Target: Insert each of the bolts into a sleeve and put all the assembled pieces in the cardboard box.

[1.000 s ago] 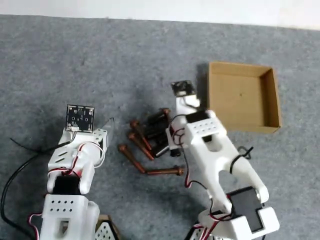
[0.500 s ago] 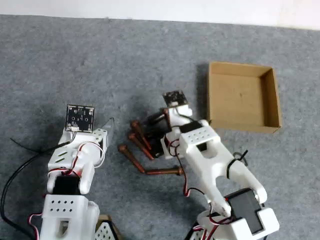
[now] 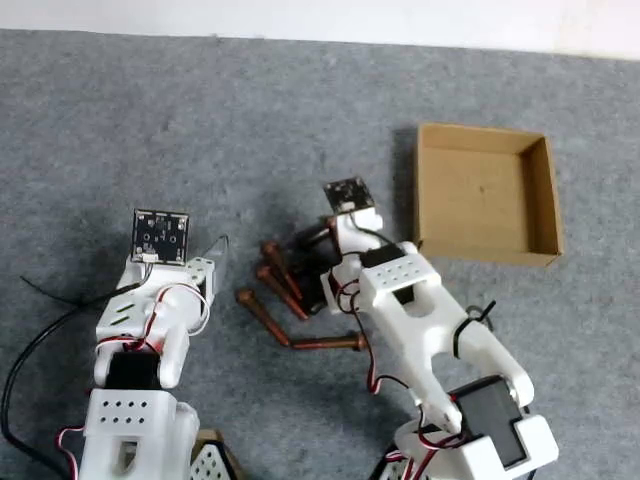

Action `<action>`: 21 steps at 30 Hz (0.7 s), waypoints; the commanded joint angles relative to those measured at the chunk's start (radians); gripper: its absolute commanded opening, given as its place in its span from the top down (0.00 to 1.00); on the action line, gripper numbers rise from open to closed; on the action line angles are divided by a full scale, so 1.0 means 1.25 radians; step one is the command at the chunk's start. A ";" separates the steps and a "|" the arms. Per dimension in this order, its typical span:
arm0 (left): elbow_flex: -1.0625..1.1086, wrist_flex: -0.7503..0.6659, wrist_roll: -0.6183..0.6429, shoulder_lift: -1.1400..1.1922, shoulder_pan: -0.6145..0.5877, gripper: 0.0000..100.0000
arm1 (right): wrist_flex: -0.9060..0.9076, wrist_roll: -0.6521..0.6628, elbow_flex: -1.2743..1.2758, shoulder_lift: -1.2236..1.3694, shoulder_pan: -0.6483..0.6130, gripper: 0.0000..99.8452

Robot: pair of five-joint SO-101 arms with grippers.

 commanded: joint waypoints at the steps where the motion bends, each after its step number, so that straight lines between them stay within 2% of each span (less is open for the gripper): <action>1: -0.008 -0.014 0.005 0.002 -0.006 0.77 | -0.021 0.034 -0.004 -0.029 0.001 0.88; 21: -0.008 -0.014 0.005 0.002 -0.006 0.77 | 0.023 0.005 -0.004 -0.029 -0.002 0.88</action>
